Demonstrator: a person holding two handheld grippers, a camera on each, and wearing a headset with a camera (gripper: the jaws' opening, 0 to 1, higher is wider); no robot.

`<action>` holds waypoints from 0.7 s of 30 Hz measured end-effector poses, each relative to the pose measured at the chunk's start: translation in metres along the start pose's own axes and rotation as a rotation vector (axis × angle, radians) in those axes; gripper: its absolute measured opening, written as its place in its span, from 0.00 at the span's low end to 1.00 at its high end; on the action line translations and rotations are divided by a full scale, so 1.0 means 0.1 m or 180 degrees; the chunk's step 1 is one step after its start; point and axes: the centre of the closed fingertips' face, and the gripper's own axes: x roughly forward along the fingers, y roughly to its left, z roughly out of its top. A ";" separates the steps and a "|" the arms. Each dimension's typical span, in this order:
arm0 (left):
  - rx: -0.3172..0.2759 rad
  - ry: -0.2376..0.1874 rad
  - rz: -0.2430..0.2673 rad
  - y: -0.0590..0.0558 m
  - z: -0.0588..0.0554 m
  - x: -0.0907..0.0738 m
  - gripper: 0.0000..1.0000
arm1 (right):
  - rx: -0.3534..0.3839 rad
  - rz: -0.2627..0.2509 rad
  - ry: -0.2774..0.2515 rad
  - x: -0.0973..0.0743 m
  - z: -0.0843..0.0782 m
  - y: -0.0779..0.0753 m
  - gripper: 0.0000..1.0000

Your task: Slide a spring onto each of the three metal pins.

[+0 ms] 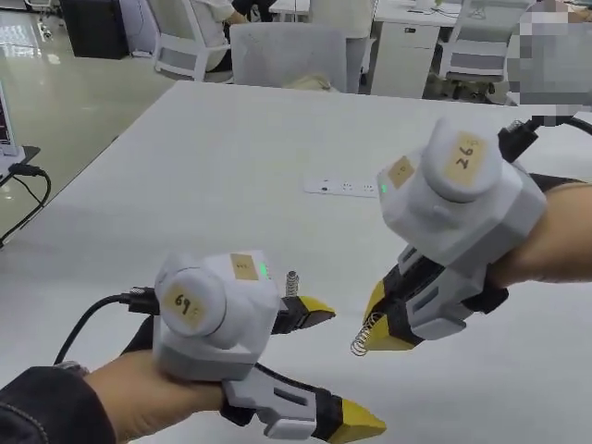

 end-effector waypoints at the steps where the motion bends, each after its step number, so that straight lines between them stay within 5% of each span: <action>1: -0.0008 -0.0003 -0.0005 0.00 0.00 -0.01 0.72 | -0.0001 -0.0003 0.0005 -0.01 0.00 -0.01 0.08; 21: -0.0064 0.0006 0.0087 0.08 -0.04 -0.16 0.77 | 0.0070 -0.0072 -0.0012 -0.10 -0.03 -0.15 0.08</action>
